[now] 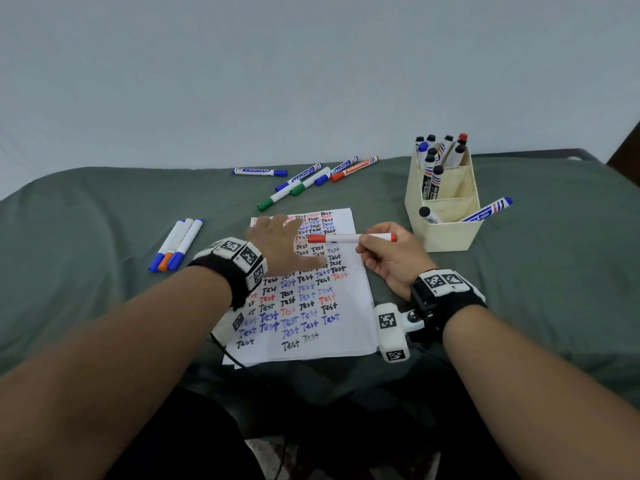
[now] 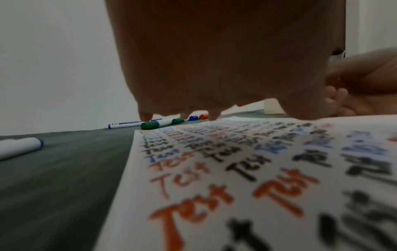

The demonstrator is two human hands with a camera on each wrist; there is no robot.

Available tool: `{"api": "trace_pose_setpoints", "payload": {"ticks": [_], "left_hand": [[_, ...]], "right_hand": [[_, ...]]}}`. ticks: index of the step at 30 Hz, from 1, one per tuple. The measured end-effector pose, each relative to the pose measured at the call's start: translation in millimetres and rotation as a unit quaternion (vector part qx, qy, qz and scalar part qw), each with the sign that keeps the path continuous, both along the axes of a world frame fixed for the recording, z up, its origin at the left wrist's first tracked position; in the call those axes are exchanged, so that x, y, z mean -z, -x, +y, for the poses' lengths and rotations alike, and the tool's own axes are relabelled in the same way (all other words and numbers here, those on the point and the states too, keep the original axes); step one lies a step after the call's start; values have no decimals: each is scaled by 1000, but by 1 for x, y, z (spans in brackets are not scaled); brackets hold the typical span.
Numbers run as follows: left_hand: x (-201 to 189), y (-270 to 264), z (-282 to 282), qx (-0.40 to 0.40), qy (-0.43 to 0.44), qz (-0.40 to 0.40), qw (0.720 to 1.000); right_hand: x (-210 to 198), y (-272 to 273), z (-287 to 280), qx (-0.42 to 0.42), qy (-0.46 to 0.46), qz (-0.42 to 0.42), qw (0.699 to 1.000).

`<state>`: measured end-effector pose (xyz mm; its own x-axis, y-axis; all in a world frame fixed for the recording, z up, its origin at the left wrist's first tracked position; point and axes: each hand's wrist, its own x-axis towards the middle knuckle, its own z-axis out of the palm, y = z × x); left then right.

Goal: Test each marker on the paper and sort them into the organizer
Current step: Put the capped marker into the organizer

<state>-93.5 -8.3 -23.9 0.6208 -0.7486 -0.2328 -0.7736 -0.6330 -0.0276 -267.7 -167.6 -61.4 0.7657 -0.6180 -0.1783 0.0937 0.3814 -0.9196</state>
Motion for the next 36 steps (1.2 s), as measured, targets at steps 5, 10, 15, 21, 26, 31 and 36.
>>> {"api": "trace_pose_setpoints", "payload": {"ticks": [5,10,15,21,26,31,36], "left_hand": [[15,5,7,-1,-125,103,987],[17,9,8,-10,-112,111,987],[18,6,5,-15,-120,115,986],[18,-1,1,-19,-147,130,980],[19,-3,0,-19,-150,134,979],[20,-4,0,-23,-151,140,978],[19,-3,0,-25,-151,141,978]], "right_hand": [[-4,2,2,19,-29,-18,999],[-10,-1,7,8,10,-36,999],[-41,-8,3,-4,223,20,975],[-124,-19,-34,129,396,-17,909],[-169,-1,-73,247,495,15,833],[-167,15,-92,256,533,66,804],[-143,23,-91,241,536,112,801]]}}
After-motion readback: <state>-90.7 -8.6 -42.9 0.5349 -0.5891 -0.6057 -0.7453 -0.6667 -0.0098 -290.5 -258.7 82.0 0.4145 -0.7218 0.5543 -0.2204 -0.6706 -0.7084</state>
